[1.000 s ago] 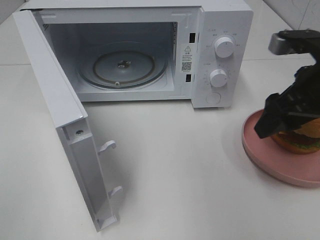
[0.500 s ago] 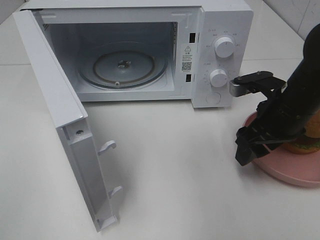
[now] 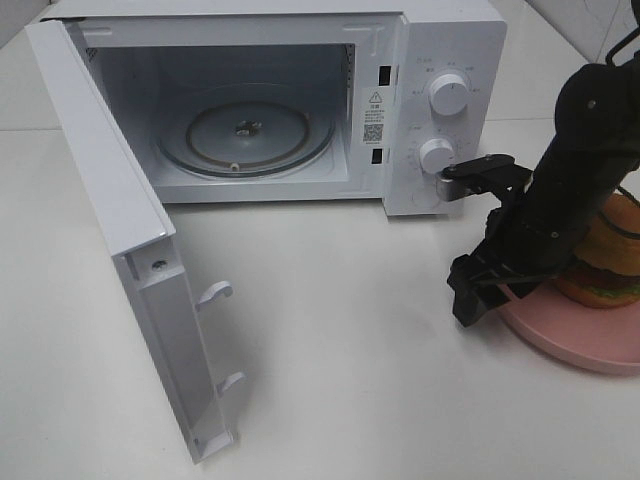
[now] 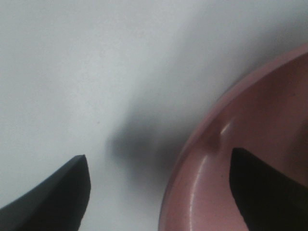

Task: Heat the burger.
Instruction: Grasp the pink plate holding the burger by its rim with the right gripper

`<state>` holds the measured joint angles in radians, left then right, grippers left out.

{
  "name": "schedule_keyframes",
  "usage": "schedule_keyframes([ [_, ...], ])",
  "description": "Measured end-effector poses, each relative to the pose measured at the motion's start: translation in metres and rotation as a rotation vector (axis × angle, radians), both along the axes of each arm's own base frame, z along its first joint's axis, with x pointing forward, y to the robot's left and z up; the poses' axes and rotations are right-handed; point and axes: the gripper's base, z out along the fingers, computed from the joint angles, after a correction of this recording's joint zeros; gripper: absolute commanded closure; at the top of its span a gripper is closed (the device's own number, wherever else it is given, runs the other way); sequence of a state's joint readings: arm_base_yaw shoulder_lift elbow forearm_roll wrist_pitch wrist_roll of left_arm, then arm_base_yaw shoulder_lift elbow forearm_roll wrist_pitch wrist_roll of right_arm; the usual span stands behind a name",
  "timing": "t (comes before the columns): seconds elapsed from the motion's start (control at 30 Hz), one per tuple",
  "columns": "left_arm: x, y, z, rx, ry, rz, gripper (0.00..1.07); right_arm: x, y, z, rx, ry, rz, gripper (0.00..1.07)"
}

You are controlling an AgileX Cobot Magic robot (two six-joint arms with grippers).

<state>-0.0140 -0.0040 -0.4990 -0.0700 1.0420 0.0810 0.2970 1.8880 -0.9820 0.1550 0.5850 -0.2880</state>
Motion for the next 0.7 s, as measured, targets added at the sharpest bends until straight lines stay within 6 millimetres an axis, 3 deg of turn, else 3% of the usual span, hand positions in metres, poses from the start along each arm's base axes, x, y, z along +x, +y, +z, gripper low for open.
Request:
schedule_keyframes([
  [0.2,0.000,0.000,0.000,0.000,0.000,0.000,1.06,0.003,-0.001,-0.003,-0.012,-0.020,-0.003,0.44],
  [0.53,0.000,0.000,0.000,0.000,0.000,0.000,1.06,0.005,0.000,-0.014,-0.019,-0.001,-0.003,0.44],
  [0.7,0.000,0.000,0.000,0.000,0.000,0.000,1.06,0.006,0.001,-0.015,-0.022,-0.002,0.002,0.52],
])
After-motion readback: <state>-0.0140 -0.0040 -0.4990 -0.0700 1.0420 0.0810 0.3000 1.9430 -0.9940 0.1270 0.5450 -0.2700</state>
